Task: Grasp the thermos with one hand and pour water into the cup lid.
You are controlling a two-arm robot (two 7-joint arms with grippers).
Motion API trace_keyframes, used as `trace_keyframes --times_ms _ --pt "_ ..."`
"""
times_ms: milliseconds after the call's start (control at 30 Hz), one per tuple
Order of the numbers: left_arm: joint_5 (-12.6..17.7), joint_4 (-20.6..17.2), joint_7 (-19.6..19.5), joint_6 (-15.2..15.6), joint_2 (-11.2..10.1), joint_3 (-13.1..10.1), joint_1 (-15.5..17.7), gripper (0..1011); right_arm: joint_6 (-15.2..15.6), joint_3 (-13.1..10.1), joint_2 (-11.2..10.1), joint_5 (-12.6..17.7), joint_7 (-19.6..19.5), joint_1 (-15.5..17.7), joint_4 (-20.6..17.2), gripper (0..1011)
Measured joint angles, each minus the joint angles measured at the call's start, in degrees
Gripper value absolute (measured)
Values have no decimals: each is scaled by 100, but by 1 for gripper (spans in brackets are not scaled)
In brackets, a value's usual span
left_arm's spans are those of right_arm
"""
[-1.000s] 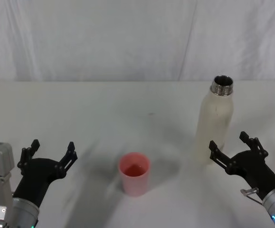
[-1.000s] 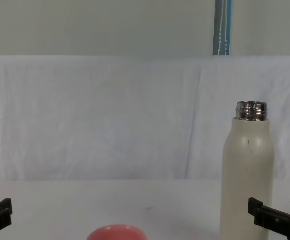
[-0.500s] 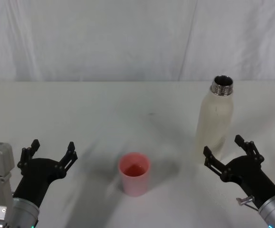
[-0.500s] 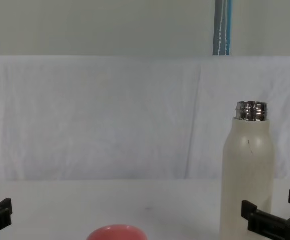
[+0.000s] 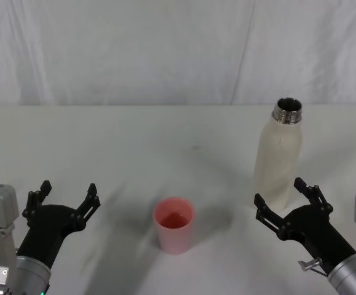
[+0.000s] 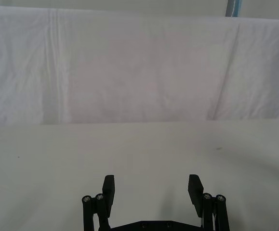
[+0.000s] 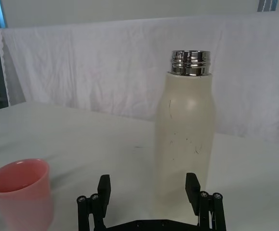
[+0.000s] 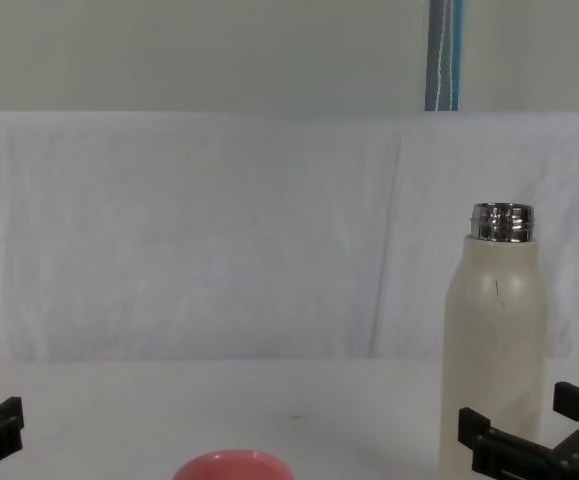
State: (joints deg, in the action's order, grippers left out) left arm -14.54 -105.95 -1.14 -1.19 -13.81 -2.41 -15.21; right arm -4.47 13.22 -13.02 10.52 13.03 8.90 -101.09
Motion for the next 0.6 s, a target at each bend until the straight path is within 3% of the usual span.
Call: trace_keyframes --times_ms 600 --pt "0 0 0 0 0 0 0 1001 0 0 -5 -3 1 3 1 1002"
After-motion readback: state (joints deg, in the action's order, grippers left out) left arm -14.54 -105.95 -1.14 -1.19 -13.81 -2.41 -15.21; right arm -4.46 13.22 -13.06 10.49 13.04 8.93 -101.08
